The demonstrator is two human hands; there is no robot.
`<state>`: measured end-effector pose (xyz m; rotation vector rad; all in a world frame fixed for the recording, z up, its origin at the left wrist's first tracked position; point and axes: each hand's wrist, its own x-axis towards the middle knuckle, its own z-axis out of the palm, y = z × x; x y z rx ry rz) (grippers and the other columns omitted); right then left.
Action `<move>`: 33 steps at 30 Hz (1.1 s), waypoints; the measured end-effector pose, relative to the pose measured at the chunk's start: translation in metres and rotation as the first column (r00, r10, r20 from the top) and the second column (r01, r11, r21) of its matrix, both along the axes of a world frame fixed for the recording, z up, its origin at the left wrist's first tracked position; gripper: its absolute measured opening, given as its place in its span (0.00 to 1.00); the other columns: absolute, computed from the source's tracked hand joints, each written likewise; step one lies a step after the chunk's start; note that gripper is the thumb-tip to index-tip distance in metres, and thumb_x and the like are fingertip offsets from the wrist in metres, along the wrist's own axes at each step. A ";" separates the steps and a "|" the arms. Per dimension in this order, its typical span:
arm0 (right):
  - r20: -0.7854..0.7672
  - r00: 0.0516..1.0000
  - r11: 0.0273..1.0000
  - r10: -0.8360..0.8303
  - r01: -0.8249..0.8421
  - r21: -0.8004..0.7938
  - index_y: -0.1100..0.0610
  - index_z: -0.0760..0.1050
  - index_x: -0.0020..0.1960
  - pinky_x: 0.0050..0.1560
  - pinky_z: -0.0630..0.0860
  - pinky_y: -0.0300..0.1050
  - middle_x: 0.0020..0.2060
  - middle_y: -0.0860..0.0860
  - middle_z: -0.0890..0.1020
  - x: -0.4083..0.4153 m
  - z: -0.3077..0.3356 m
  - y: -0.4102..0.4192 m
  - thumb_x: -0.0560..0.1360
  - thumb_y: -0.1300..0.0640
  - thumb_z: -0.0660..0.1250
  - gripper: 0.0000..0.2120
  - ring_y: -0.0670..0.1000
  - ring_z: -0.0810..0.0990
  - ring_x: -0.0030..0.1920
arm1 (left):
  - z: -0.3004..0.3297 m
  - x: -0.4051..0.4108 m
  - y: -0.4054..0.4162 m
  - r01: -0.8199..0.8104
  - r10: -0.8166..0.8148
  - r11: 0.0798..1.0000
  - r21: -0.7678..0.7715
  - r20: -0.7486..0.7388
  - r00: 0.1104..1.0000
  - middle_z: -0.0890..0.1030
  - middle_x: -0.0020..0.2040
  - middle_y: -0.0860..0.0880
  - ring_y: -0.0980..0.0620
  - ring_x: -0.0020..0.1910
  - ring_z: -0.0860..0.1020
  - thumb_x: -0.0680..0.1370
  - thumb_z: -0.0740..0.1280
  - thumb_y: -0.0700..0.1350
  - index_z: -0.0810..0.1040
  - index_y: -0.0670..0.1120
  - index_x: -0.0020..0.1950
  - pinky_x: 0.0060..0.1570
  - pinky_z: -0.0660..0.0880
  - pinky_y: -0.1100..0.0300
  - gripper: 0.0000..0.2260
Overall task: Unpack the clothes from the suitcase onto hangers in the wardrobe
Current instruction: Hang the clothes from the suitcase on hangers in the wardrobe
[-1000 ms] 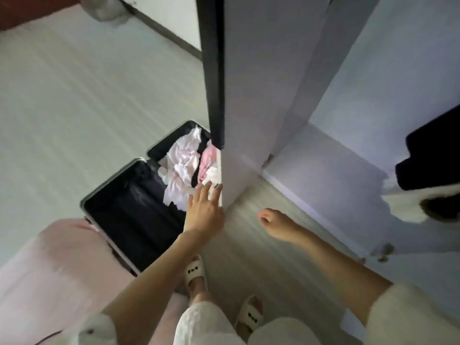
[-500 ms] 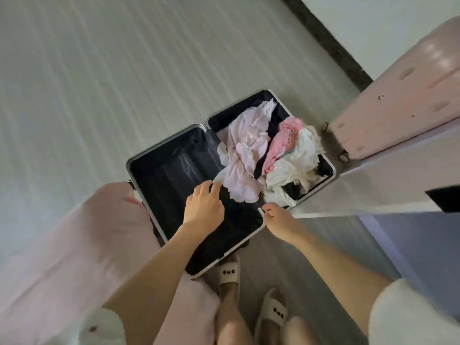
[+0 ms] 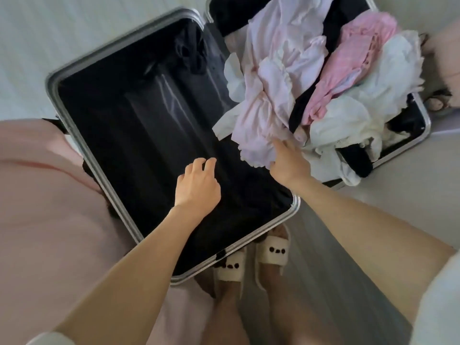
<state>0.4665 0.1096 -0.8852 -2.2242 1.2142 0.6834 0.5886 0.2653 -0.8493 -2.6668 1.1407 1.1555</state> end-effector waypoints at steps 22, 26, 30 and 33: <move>0.562 0.679 0.869 -0.472 0.465 0.168 0.65 0.61 0.69 0.60 0.66 0.40 0.64 0.60 0.72 0.034 0.261 -0.019 0.80 0.60 0.52 0.18 0.57 0.70 0.64 | 0.219 0.012 -0.059 -0.312 0.202 0.907 -0.281 -0.359 0.911 0.54 0.75 0.50 0.50 0.72 0.61 0.78 0.64 0.49 0.49 0.53 0.76 0.63 0.67 0.55 0.32; 0.678 0.564 0.856 -0.471 0.479 0.196 0.60 0.65 0.68 0.56 0.70 0.45 0.50 0.50 0.76 0.026 0.365 -0.009 0.80 0.60 0.53 0.17 0.48 0.74 0.52 | 0.308 0.013 -0.063 -0.253 0.107 0.844 -0.473 -0.313 0.944 0.51 0.76 0.48 0.48 0.75 0.54 0.75 0.68 0.47 0.46 0.52 0.77 0.69 0.62 0.49 0.39; 0.734 0.425 0.834 -0.530 0.415 0.363 0.59 0.69 0.48 0.36 0.64 0.34 0.31 0.43 0.66 0.004 0.455 0.017 0.78 0.59 0.55 0.06 0.39 0.64 0.31 | 0.384 0.007 -0.057 -0.228 0.015 0.793 -0.564 -0.357 0.934 0.56 0.75 0.44 0.45 0.75 0.55 0.69 0.70 0.53 0.53 0.49 0.76 0.71 0.59 0.42 0.40; 0.732 0.473 0.870 -0.490 0.307 0.385 0.57 0.66 0.36 0.29 0.61 0.32 0.26 0.46 0.65 -0.022 0.508 0.041 0.78 0.65 0.56 0.11 0.40 0.64 0.25 | 0.417 -0.001 -0.046 -0.227 -0.020 0.825 -0.518 -0.426 0.904 0.74 0.60 0.40 0.38 0.61 0.72 0.60 0.69 0.56 0.68 0.43 0.64 0.62 0.68 0.38 0.35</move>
